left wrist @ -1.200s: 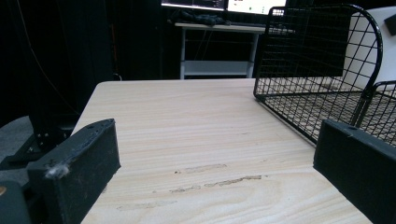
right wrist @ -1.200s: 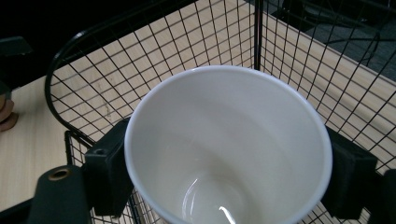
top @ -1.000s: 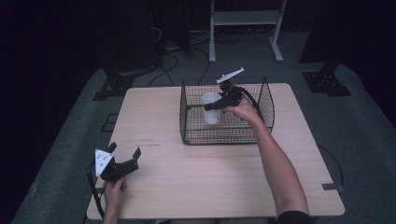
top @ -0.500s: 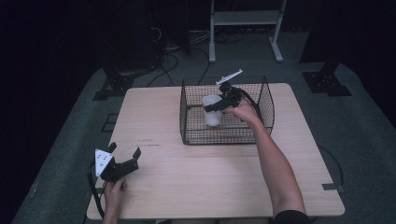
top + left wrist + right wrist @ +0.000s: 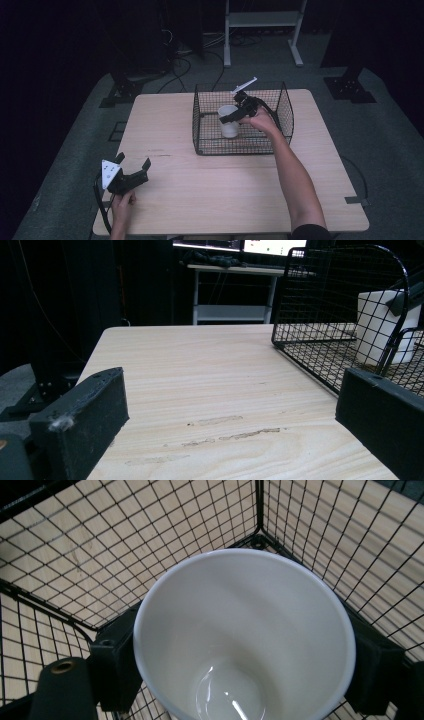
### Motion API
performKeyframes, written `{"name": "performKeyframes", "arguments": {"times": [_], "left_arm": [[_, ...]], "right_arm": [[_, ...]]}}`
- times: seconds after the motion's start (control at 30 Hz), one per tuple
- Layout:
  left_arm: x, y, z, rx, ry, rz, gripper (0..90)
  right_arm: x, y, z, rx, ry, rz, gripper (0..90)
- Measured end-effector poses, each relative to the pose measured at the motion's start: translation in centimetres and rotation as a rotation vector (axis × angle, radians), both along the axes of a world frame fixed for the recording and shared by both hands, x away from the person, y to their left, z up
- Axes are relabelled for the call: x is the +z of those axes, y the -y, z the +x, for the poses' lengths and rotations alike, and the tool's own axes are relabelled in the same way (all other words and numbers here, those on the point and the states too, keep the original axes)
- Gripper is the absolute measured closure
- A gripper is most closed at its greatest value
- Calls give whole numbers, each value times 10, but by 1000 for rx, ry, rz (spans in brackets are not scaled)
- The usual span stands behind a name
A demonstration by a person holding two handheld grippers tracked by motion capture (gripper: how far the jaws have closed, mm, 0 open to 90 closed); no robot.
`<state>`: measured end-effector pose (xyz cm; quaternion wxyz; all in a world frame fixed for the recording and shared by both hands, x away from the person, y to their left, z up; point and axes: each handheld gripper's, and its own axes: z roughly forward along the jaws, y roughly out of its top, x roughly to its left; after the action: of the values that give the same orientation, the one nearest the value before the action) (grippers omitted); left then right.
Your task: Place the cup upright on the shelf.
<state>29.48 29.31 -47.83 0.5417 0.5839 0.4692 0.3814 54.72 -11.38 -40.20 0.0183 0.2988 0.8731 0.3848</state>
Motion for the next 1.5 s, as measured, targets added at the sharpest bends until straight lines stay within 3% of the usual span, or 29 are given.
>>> {"name": "performKeyframes", "arguments": {"times": [0.83,1.27,1.5], "left_arm": [[0,1,0,-3,2,7,0],[0,1,0,-2,1,8,0],[0,1,0,-1,1,9,0]], "right_arm": [[3,-5,-11,35,27,-52,140],[16,-1,-14,1,69,13,123],[39,15,-22,-5,105,87,123]]}}
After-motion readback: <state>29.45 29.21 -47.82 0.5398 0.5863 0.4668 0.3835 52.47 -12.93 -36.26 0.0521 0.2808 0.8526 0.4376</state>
